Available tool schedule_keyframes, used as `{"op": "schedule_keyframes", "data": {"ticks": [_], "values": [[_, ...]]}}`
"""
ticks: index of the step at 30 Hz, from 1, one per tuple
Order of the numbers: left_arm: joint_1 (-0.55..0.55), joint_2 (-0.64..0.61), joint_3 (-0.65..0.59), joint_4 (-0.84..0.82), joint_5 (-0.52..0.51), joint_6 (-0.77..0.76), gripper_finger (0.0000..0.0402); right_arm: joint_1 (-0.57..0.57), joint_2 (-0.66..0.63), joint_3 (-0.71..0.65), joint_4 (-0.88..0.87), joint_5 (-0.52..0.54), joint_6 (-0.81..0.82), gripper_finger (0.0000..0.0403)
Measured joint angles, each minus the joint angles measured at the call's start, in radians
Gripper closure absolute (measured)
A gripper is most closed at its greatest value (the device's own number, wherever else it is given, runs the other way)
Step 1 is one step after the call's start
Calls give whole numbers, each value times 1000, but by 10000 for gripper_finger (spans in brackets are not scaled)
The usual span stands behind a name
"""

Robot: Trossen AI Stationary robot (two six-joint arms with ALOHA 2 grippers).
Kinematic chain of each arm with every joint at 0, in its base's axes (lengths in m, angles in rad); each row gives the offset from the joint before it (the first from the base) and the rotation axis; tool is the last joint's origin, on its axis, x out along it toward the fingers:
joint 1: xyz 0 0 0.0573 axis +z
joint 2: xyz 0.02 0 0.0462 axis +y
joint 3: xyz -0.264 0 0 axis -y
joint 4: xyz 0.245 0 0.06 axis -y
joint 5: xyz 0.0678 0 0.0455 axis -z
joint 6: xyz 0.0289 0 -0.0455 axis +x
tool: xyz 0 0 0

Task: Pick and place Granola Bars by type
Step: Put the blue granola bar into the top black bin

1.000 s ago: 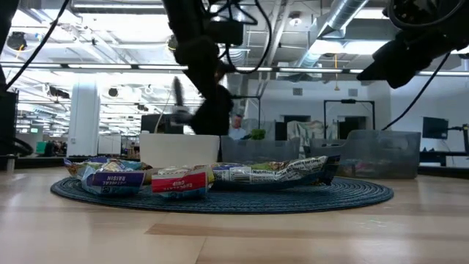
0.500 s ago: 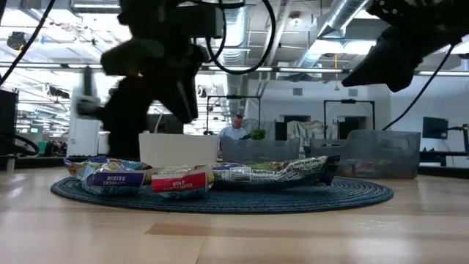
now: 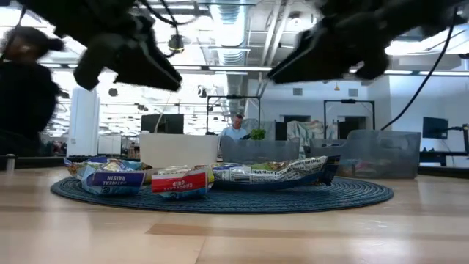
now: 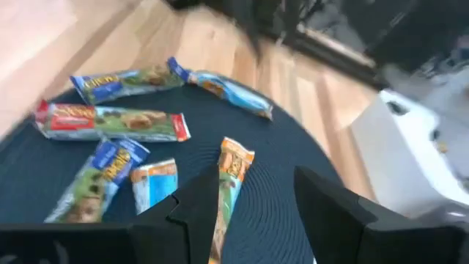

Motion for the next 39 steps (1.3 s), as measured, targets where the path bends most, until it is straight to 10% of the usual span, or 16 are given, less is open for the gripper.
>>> {"op": "schedule_keyframes", "data": {"ticks": [14,39], "values": [[-28,-388,-268,99,-86,-78,283,-204,304,222,-18,-335,1,232],[-47,-403,-275,73,-62,-131,283,-34,419,430,-465,-487,109,232]]}}
